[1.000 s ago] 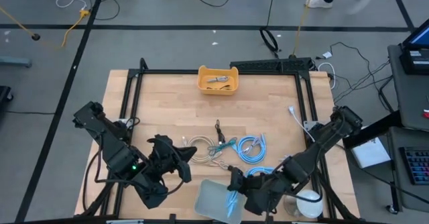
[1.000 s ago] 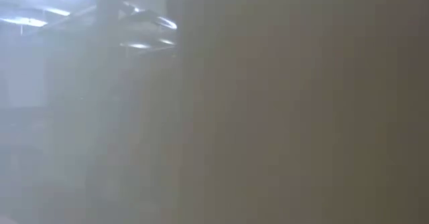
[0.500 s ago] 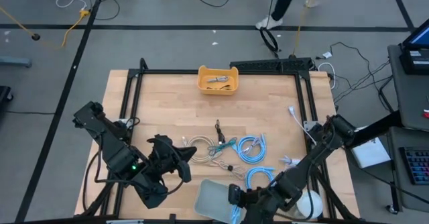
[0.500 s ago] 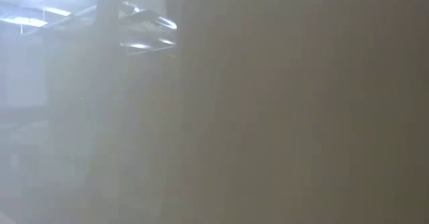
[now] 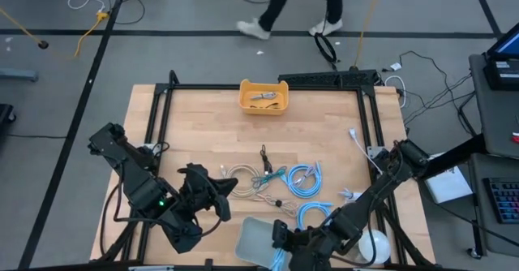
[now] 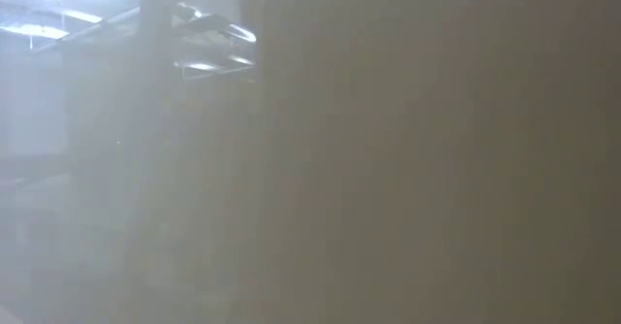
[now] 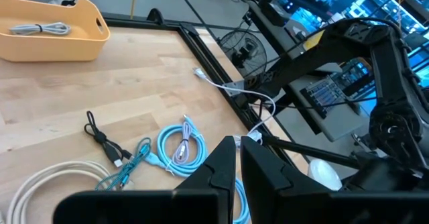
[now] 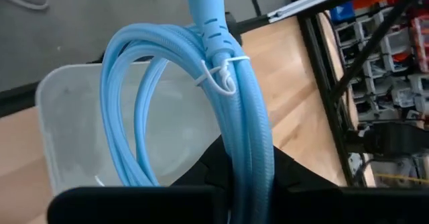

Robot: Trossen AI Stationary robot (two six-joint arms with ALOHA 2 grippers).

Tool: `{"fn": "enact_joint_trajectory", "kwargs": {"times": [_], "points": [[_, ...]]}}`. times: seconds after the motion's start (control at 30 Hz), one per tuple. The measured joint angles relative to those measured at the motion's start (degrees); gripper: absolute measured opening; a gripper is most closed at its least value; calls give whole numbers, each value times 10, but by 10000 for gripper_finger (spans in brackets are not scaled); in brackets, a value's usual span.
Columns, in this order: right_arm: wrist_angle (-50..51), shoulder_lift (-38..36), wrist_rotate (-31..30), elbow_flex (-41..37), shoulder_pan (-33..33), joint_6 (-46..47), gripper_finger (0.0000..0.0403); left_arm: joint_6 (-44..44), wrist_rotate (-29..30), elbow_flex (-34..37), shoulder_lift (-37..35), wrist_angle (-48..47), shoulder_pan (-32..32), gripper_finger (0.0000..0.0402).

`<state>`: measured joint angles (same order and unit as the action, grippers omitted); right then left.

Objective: Sort cables into bins
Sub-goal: Put the blue HDMI cable into the gray bin

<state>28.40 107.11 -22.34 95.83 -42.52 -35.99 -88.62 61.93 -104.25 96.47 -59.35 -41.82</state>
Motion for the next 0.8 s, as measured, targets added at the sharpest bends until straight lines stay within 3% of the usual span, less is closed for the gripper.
{"fn": "enact_joint_trajectory", "kwargs": {"times": [0.33, 0.8], "points": [[-48, 10, -74, 0, 2, 3, 24, 0, 0, 0, 0, 0, 0, 26], [-48, 42, -60, 0, -1, 25, 24, -3, 5, 0, 0, 1, -18, 26]]}}
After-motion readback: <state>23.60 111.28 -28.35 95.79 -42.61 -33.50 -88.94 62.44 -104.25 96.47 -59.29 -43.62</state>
